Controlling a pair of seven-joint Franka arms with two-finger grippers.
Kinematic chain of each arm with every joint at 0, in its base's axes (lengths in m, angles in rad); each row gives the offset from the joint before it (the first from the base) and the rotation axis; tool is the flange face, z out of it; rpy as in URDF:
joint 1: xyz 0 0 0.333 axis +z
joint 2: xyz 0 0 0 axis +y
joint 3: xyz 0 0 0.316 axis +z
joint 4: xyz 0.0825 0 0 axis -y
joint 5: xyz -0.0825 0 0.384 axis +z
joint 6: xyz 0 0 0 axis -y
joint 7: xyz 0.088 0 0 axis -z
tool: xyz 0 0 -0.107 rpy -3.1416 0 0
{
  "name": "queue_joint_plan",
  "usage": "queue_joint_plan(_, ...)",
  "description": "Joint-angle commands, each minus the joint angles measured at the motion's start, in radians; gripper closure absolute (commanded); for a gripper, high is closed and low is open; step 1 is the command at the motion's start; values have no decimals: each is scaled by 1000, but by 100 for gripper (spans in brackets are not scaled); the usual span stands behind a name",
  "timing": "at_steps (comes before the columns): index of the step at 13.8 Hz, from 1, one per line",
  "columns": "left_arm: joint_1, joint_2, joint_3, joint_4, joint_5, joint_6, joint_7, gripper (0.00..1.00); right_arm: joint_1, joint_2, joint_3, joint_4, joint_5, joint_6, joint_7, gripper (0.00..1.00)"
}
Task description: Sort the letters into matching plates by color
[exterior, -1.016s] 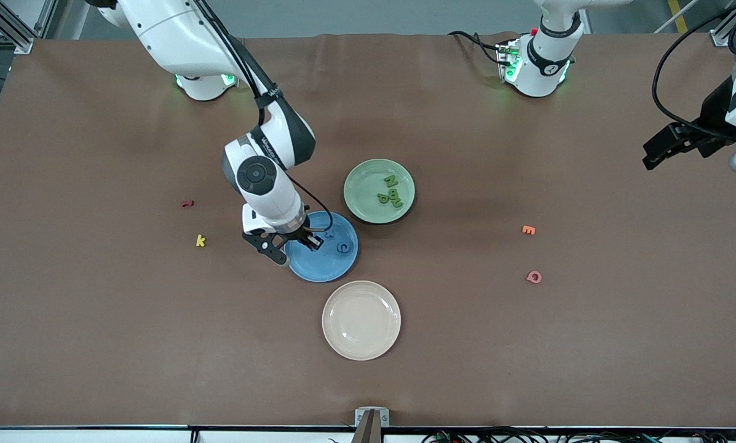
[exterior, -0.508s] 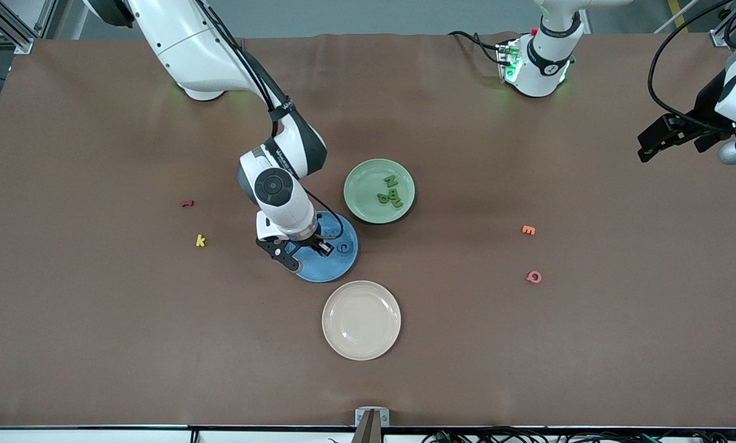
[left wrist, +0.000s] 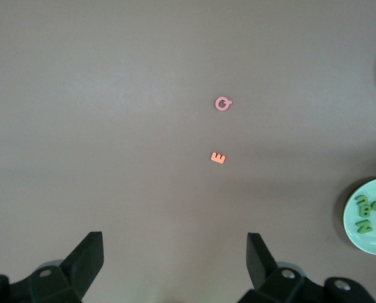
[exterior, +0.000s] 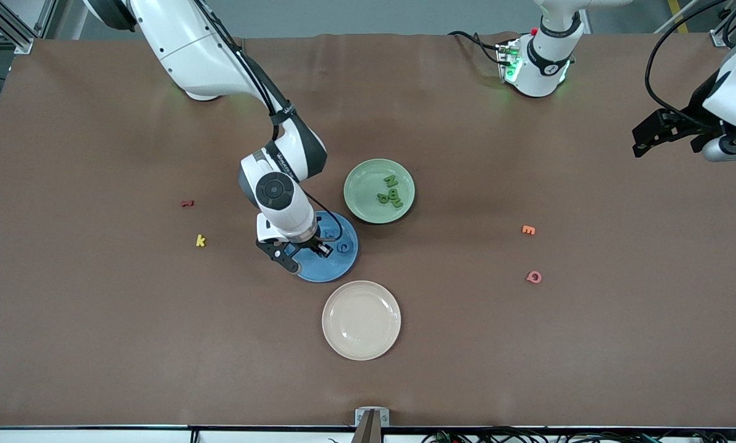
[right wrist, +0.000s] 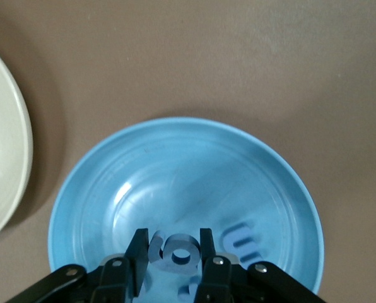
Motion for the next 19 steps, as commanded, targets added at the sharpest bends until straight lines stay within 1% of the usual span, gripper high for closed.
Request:
queue_joint_plan(1, 0, -27, -12, -22, -17, -10, 19, 0, -9, 27, -4, 61, 4, -19, 15, 0)
queue_joint_plan(2, 2, -27, -12, -22, -17, -18, 20, 0, -11, 26, -4, 66, 7, -22, 13, 0)
queue_joint_plan(3, 2, -27, -12, -22, -17, -24, 22, 0, -17, 22, -4, 75, 7, -52, 10, 0)
queue_joint_plan(5, 2, -27, -12, -20, -17, -32, 36, 0, -27, 18, -4, 120, -5, -141, -7, 0)
queue_joint_plan(6, 2, -27, -12, -20, -17, -33, 37, 0, -29, 16, -5, 132, -7, -163, -48, 0)
queue_joint_plan(8, 3, -27, -11, -20, -18, -33, 37, 0, -84, 0, -5, 129, -5, -177, -192, 0)
queue_joint_plan(10, 3, -29, -11, -20, -17, -50, 37, 0, -144, -23, -5, 123, -4, -238, -335, 0)
queue_joint_plan(12, 3, -49, -12, -20, -17, -61, 37, 0, -184, -94, -5, 91, -5, -337, -468, 0)
queue_joint_plan(15, 3, -70, -12, -22, -17, -76, 37, 0, -273, -187, -7, 66, -5, -498, -689, 0)
queue_joint_plan(19, 0, -72, -12, -23, -17, -85, 39, 0, -424, -281, -7, 63, -7, -634, -942, 0)
